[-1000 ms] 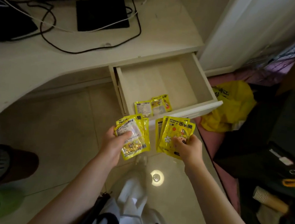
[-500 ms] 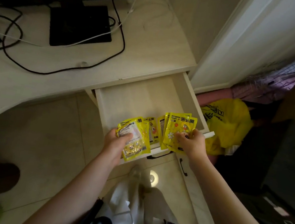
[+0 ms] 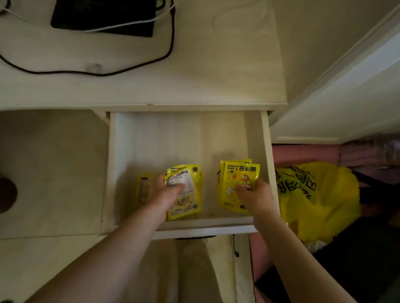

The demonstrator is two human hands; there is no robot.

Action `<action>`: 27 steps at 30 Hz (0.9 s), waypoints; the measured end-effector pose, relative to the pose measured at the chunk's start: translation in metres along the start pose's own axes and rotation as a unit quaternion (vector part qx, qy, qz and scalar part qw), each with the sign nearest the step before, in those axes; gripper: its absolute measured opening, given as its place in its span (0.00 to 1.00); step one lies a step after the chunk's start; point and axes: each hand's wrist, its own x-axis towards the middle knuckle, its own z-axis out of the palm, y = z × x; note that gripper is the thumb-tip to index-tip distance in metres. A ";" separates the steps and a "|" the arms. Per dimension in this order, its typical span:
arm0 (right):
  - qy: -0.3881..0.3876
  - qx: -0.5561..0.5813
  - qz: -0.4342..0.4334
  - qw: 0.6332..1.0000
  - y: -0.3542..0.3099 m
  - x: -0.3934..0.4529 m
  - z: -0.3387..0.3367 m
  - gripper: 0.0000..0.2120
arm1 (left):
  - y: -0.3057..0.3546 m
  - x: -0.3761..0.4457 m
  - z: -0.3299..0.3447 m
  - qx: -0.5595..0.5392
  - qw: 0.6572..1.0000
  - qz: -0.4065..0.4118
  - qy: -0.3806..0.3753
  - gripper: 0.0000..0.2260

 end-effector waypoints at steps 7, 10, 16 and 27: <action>-0.095 0.068 0.101 0.988 0.019 0.051 0.016 0.08 | -0.018 0.031 0.034 0.010 0.999 -0.020 0.024 0.20; -0.105 0.060 0.131 0.984 0.031 0.069 0.020 0.08 | -0.022 0.035 0.039 0.038 0.999 -0.014 0.035 0.22; -0.130 -0.065 0.113 0.983 0.034 0.077 0.018 0.05 | -0.023 0.034 0.035 0.137 0.989 0.036 0.037 0.23; -0.115 -0.260 0.018 0.959 0.005 0.030 -0.006 0.13 | -0.015 -0.004 0.001 0.237 0.967 0.068 0.063 0.18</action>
